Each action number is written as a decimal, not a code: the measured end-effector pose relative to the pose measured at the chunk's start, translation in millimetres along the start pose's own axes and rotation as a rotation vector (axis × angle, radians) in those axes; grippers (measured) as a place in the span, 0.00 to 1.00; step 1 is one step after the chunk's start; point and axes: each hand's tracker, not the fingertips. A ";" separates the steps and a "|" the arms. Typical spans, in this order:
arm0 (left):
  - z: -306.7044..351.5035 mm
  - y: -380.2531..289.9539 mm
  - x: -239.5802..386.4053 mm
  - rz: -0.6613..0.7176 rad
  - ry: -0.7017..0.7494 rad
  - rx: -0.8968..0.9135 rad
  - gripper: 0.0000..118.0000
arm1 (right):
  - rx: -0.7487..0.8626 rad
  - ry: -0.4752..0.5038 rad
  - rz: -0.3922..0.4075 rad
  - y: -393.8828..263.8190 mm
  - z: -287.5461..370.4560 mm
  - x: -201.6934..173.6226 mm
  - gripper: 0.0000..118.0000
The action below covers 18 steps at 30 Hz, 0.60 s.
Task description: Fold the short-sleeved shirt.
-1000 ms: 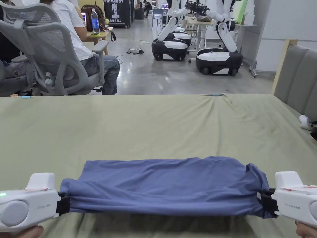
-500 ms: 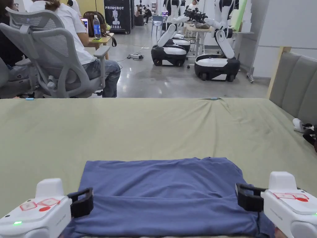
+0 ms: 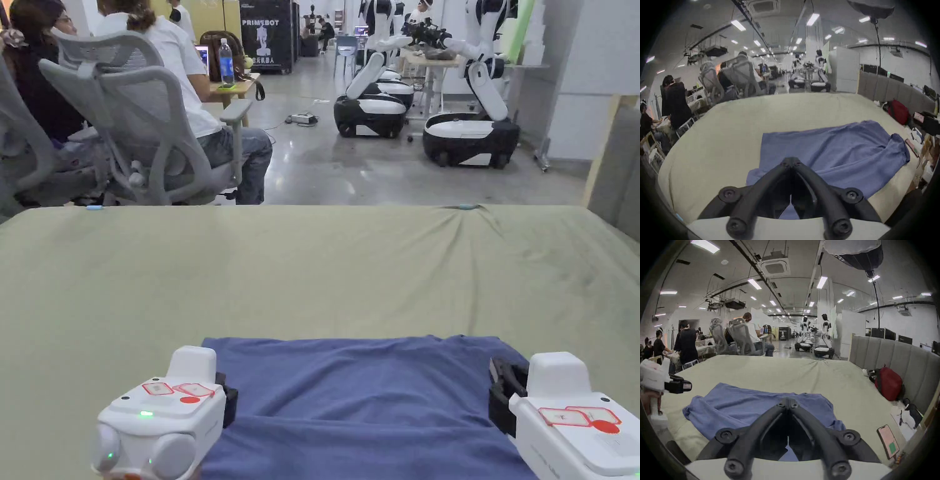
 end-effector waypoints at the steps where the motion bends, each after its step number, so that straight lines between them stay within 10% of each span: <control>1: -13.0 6.4 -6.5 -0.005 0.005 -0.024 0.00 | -0.009 0.002 0.000 -0.6 -6.4 2.2 0.00; 8: -121.4 58.6 -42.0 0.003 0.043 -0.145 0.03 | -0.064 -0.021 0.020 -2.0 -50.9 26.6 0.00; 12: -194.8 77.0 -57.6 0.096 0.071 -0.225 0.92 | -0.088 -0.045 0.027 1.1 -75.6 48.4 0.00; 18: -284.4 63.3 -53.7 0.078 0.074 -0.414 0.76 | -0.108 -0.119 0.020 15.0 -113.8 95.0 0.00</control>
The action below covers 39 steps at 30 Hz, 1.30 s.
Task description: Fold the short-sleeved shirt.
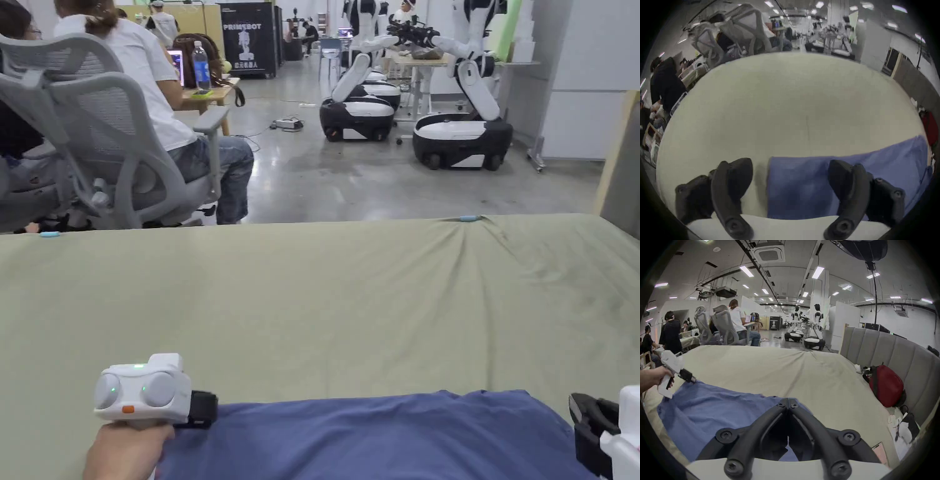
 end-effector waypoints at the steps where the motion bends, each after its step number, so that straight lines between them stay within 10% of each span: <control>1: -8.1 -1.5 5.2 -0.036 -0.008 -0.038 0.75 | -0.016 -0.014 0.002 5.0 -12.6 8.9 0.00; 3: 2.6 4.4 3.4 -0.030 -0.001 -0.005 0.71 | -0.113 -0.025 -0.013 14.0 -41.8 25.4 0.00; 6: 27.4 3.7 9.0 -0.099 -0.030 0.020 0.03 | -0.243 0.022 -0.111 19.7 -96.2 50.2 0.07; 10: 72.2 -5.9 27.8 -0.118 -0.075 0.099 0.02 | -0.436 0.027 -0.165 11.8 -167.6 59.1 1.00; 13: 88.2 -10.7 33.0 -0.136 -0.076 0.121 0.02 | -0.505 0.066 -0.137 0.1 -191.9 48.8 0.84; 17: 95.5 -13.5 34.1 -0.142 -0.078 0.127 0.02 | -0.630 0.151 -0.162 -11.5 -191.7 38.9 0.13; 29: 228.7 -100.5 -21.1 -0.002 -0.196 0.328 0.02 | -0.254 0.196 -0.147 19.5 13.0 48.5 0.10; 39: 206.2 -235.0 -38.1 0.081 -0.206 0.155 0.04 | -0.371 0.138 0.016 -121.7 79.4 13.6 0.11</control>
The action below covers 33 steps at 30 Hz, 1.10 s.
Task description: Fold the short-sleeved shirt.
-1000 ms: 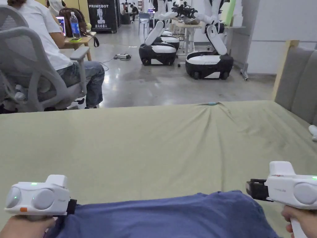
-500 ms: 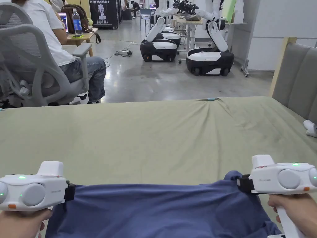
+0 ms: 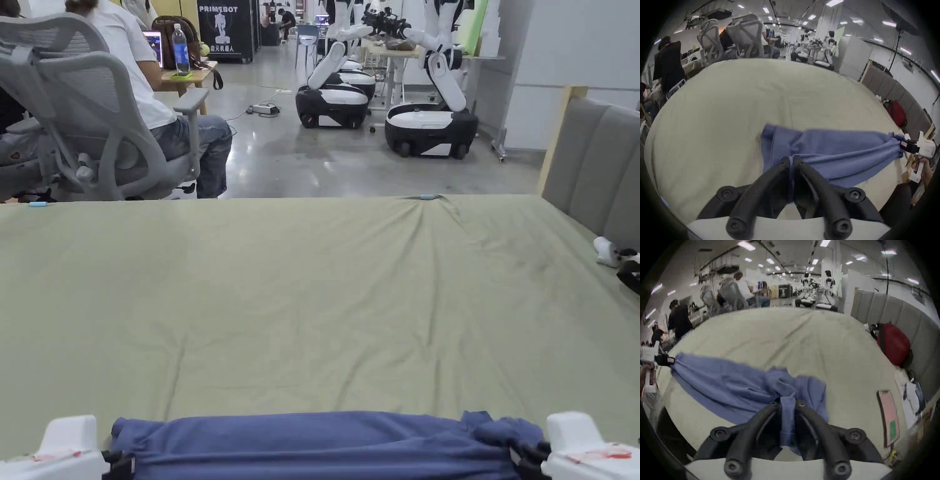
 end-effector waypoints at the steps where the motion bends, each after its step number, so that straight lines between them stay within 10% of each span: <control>1: -1.0 -3.6 1.6 0.016 0.001 0.014 0.17 | 0.017 0.006 -0.017 -4.3 2.9 -1.4 0.16; 4: 19.4 1.4 21.4 -0.010 0.049 0.147 0.79 | 0.135 -0.053 -0.023 13.8 30.6 -10.2 0.79; 5: 26.2 5.5 30.0 -0.024 0.052 0.207 0.86 | 0.166 -0.056 -0.010 23.6 42.0 -17.2 0.92; 14: 67.4 45.8 135.0 -0.164 0.033 0.621 0.85 | 0.560 -0.089 -0.038 81.1 97.9 -119.4 0.98; 17: 60.2 43.4 147.3 -0.188 0.065 0.597 0.62 | 0.550 -0.080 -0.057 79.0 87.3 -135.4 0.73; 19: 57.7 38.9 150.3 -0.220 0.093 0.576 0.02 | 0.535 -0.112 -0.052 76.9 80.1 -143.2 0.00; 20: 57.2 36.1 150.1 -0.228 0.114 0.576 0.00 | 0.537 -0.158 -0.036 74.6 79.4 -145.7 0.00; 29: 64.7 23.1 69.8 -0.027 0.084 0.470 0.00 | 0.541 -0.128 -0.002 72.4 90.2 -160.4 0.00; 30: 63.6 17.8 48.5 0.047 0.087 0.463 0.06 | 0.537 -0.127 -0.005 72.5 90.4 -163.6 0.00; 33: 54.1 1.5 -12.9 0.271 0.008 0.400 0.70 | 0.533 -0.113 -0.004 72.5 87.6 -175.7 0.00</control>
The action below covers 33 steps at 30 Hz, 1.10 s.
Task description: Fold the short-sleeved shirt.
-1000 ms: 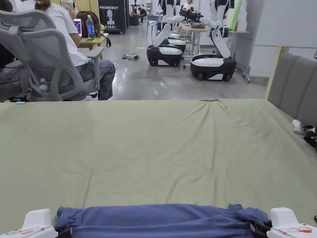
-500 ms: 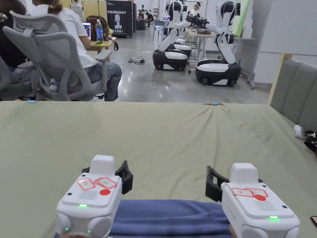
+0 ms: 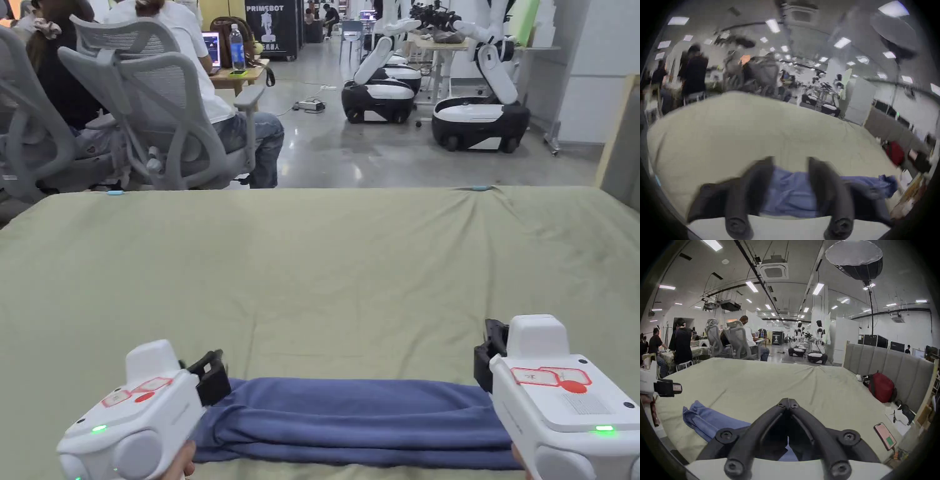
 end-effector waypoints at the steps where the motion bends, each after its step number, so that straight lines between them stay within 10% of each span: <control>1: -4.8 -2.7 -20.5 0.072 -0.025 -0.043 0.83 | -0.003 0.007 0.006 -0.1 -0.7 -4.4 0.00; 10: -80.3 -66.8 -104.4 0.711 -0.396 -0.309 0.86 | -0.027 0.013 0.042 -4.5 -4.5 -19.1 0.00; 15: -106.4 -74.3 -65.6 0.744 -0.455 -0.270 0.60 | -0.038 -0.003 0.044 -5.3 -3.7 -12.6 0.00; 17: -112.0 -70.7 -57.6 0.711 -0.379 -0.289 0.10 | -0.048 -0.008 0.048 -6.4 -4.5 -11.1 0.00; 26: -68.2 -13.5 -94.9 0.333 -0.072 -0.077 0.07 | -0.076 0.010 0.053 -11.7 -10.8 -17.5 0.00; 33: -29.0 21.1 -39.2 -0.251 0.071 0.019 0.07 | -0.083 0.056 0.047 -13.9 -14.6 -29.7 0.00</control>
